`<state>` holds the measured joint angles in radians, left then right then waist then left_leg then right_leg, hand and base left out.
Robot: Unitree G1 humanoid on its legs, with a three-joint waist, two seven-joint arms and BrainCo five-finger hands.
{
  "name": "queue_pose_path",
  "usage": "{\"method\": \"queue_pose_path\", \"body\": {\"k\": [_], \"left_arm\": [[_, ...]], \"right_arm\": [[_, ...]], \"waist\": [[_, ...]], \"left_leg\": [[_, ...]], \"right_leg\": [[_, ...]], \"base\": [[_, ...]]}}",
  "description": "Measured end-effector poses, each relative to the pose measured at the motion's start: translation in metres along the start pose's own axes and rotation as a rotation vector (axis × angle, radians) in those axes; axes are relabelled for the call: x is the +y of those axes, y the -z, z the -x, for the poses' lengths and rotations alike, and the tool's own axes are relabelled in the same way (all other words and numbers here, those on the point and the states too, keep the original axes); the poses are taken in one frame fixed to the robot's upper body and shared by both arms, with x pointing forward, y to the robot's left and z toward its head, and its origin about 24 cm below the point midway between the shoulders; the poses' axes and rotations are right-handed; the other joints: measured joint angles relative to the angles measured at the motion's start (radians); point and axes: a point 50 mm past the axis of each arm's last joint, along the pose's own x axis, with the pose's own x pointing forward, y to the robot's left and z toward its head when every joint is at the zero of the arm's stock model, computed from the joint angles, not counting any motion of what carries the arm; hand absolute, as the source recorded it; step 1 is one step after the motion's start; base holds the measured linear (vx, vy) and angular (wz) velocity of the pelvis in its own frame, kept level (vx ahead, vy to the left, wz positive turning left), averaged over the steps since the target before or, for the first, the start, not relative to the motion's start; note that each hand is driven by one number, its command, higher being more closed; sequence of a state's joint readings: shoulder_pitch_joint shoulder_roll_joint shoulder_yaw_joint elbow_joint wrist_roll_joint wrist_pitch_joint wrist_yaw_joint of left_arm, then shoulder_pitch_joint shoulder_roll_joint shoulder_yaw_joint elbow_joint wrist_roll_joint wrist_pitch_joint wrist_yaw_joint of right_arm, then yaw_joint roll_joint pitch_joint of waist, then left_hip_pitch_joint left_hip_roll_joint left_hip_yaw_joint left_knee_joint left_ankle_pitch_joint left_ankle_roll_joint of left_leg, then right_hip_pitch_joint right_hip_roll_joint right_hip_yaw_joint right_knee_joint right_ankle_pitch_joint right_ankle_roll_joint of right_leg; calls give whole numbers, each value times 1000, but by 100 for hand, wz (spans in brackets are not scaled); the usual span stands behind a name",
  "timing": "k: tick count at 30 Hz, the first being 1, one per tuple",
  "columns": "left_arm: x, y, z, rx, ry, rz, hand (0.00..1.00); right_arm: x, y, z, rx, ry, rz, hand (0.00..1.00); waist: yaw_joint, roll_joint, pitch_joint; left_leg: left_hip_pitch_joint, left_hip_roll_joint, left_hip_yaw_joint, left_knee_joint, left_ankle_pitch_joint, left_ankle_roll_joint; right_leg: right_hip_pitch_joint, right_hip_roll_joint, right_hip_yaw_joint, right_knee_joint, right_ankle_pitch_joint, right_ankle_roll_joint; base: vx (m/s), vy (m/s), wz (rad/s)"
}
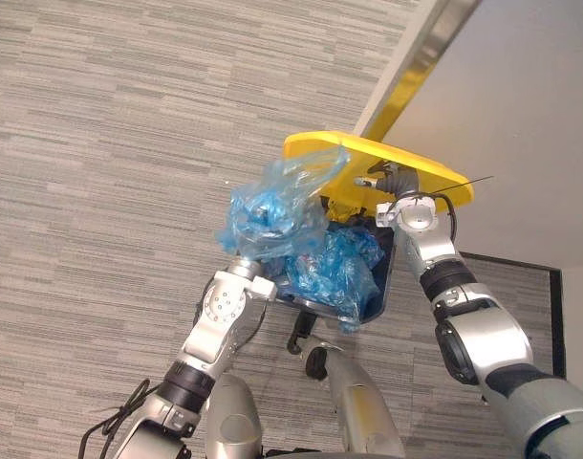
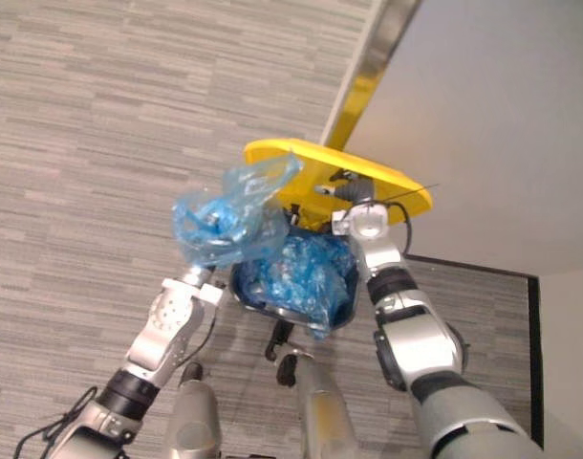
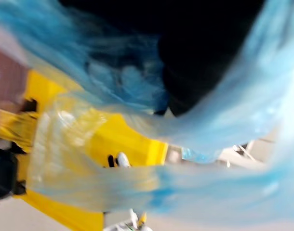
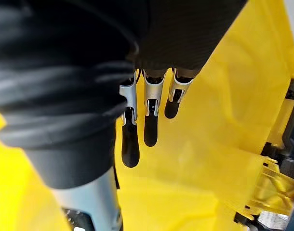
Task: Gather rubbish on tea table into small bin, then transfer packed bag to large trash can.
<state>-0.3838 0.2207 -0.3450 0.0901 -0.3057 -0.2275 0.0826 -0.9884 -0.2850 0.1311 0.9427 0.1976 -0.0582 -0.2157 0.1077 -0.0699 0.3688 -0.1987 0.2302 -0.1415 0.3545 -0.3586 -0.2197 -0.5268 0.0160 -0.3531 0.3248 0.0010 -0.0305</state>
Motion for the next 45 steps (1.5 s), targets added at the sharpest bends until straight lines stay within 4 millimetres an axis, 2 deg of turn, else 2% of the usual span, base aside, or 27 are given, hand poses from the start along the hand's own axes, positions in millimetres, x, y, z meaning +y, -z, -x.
{"method": "queue_pose_path", "body": {"k": [5,8,10,13,15,16,18,20,24,26,27,28,30,33,40,45], "left_arm": [[-8,-7,-12,-29,30,-13,100],[-6,-2,-24,-4,21,-44,100],[-1,3,-33,33,-1,-79,100],[9,13,-49,107,-40,-143,100],[15,19,-54,150,-53,-179,100],[20,27,-58,206,-64,-213,100],[24,34,-61,261,-66,-257,100],[24,36,-66,283,-57,-289,100],[22,45,-69,336,-44,-342,100],[19,51,-67,366,-31,-363,100],[19,58,-64,404,-27,-384,0],[20,60,-62,417,-26,-396,0],[28,79,-49,526,-28,-455,0],[34,89,-39,592,-68,-470,0],[36,101,-26,665,-133,-473,0],[37,109,-14,700,-160,-511,0]], "right_arm": [[0,2,-1,21,3,6,0],[0,0,-2,21,3,7,0],[0,-6,-3,10,4,7,0],[0,-21,-8,-24,7,6,0],[0,-29,-10,-41,10,5,0],[-1,-35,-11,-54,21,4,0],[-2,-39,-12,-70,27,2,0],[-2,-45,-12,-92,30,-1,0],[9,-53,-9,-123,4,-27,0],[13,-64,-8,-173,-7,-34,0],[18,-70,-6,-202,-24,-27,0],[20,-72,-5,-209,-31,-24,0],[30,-78,-2,-235,-60,-40,0],[41,-83,2,-259,-90,-53,0],[47,-94,6,-308,-115,-53,0],[47,-82,8,-283,-122,-42,0]], "waist": [[-15,3,2],[-21,3,3],[-25,2,5],[-33,2,42],[-47,1,55],[-53,0,83],[-58,0,90],[-55,-2,93],[-57,-4,108],[-58,-4,107],[-56,-5,107],[-55,-5,107],[-53,-5,107],[-51,-5,107],[-51,-5,106],[-50,-9,75]], "left_leg": [[-4,5,-2,2,0,-1],[-16,4,-3,7,0,-1],[-36,2,-5,16,0,-1],[-55,2,-10,21,1,-3],[-82,3,-17,38,2,-6],[-84,4,-19,38,3,-8],[-112,3,-18,46,3,-8],[-143,3,-16,53,2,-11],[-160,14,8,78,-9,-23],[-193,17,18,103,-17,-22],[-213,18,24,115,-22,-26],[-218,18,24,119,-22,-26],[-220,28,36,122,-27,-33],[-221,42,52,137,-33,-44],[-216,58,86,138,-27,-54],[-184,51,110,90,7,-49]], "right_leg": [[0,3,-3,-1,3,1],[-1,4,-5,-18,9,-3],[-15,3,-5,-21,7,-1],[-22,3,-10,-37,20,6],[-36,3,-16,-40,24,5],[-37,4,-18,-42,28,1],[-61,4,-18,-42,32,0],[-89,4,-17,-42,47,-8],[-109,9,-13,-34,53,-7],[-140,11,-1,-28,56,-5],[-158,13,1,-28,58,-9],[-163,13,1,-28,59,-10],[-181,20,4,-20,62,-14],[-187,31,8,-15,62,-14],[-184,32,9,-15,60,-17],[-169,14,10,-23,55,-27]], "base": [[0,2,-1],[-28,17,2],[-47,12,2],[-52,1,3],[-40,-4,6],[0,0,0],[-11,5,-2],[3,11,-7],[28,24,-12],[-18,28,-15],[-21,26,-16],[-1,11,-14],[21,-10,-14],[14,-21,-14],[-3,-3,-2],[-26,-22,7]]}}
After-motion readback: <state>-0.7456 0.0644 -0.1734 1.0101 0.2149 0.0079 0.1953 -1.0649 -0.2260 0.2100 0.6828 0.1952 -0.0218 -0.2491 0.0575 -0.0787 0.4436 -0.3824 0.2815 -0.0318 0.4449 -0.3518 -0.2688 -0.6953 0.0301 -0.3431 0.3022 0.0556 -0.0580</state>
